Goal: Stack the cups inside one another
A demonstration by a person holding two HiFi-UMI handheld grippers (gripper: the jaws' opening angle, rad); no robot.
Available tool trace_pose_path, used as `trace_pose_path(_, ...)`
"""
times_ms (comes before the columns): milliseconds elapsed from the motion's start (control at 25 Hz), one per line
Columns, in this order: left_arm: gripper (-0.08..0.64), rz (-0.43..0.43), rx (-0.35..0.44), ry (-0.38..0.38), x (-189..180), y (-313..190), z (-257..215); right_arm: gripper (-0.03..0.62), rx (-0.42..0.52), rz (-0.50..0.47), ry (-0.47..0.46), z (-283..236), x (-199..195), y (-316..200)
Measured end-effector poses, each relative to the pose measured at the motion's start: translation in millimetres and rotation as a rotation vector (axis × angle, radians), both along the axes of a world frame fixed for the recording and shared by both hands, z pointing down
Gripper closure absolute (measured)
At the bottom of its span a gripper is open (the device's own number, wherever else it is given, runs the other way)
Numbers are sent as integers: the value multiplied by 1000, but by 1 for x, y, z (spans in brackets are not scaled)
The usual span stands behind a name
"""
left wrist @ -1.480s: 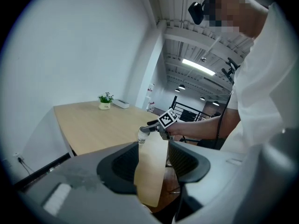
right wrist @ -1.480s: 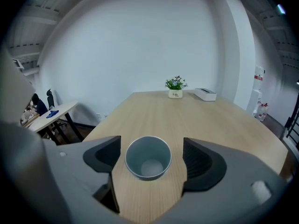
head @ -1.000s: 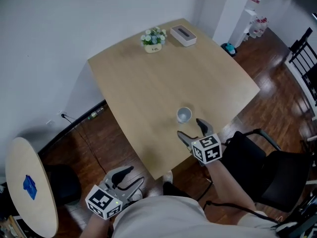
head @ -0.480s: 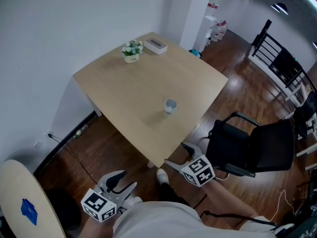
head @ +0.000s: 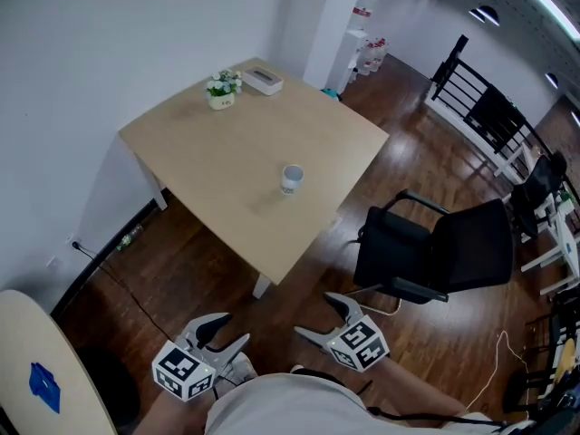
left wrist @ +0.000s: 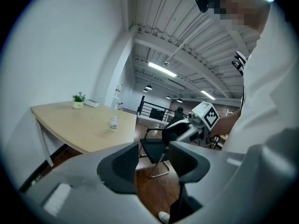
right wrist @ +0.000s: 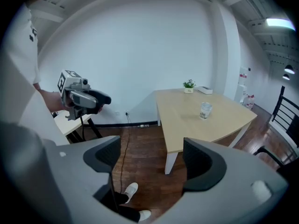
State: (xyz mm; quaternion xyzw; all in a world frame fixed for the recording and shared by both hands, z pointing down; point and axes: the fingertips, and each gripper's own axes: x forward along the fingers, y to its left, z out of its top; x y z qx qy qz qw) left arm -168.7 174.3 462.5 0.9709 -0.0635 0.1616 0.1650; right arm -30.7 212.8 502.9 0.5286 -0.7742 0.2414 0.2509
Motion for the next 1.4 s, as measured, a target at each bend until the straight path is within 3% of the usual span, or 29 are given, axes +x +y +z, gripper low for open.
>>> trace_pose_path(640, 345, 43, 91, -24, 64, 104, -20, 181, 63, 14, -21, -10, 37, 120)
trace_pose_path(1000, 345, 33, 101, -45, 68, 132, -21, 181, 79, -1, -39, -9, 40, 144)
trace_pose_path(1400, 345, 19, 102, -51, 63, 125, -20, 181, 79, -6, -34, -7, 42, 135)
